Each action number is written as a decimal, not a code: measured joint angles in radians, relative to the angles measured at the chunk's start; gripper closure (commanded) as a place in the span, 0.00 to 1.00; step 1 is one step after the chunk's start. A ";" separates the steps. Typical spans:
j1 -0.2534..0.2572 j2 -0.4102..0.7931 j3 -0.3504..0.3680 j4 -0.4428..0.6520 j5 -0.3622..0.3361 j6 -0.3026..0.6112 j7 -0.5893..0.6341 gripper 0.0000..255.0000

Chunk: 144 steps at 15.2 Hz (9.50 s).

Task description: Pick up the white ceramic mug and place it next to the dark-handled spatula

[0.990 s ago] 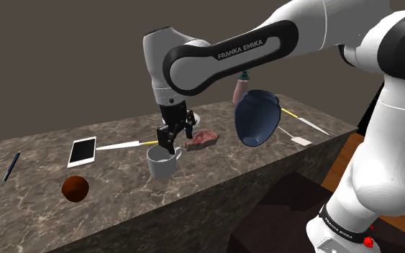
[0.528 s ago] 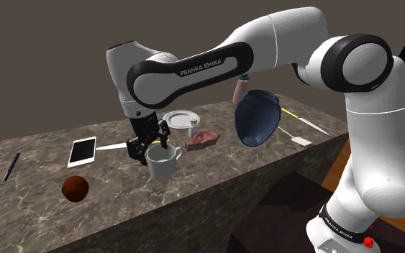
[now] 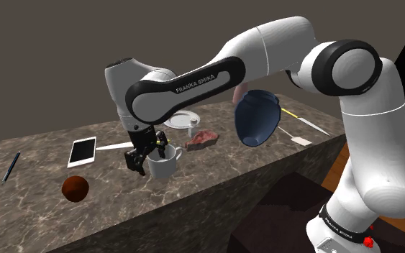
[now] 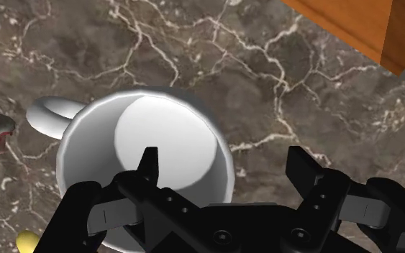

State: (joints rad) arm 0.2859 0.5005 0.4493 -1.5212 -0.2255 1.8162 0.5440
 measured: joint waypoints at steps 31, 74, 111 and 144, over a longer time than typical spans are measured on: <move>0.005 -0.033 0.010 0.097 0.017 -0.124 -0.012 1.00; -0.396 -0.575 -0.212 -0.364 0.151 -0.109 -0.641 1.00; -0.831 -0.157 -0.616 0.150 0.129 -0.125 -1.463 1.00; -0.840 -0.095 -0.616 -0.112 0.130 0.200 -1.441 1.00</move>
State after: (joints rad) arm -0.5545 0.4059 -0.1664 -1.6331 -0.0956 2.0161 -0.8973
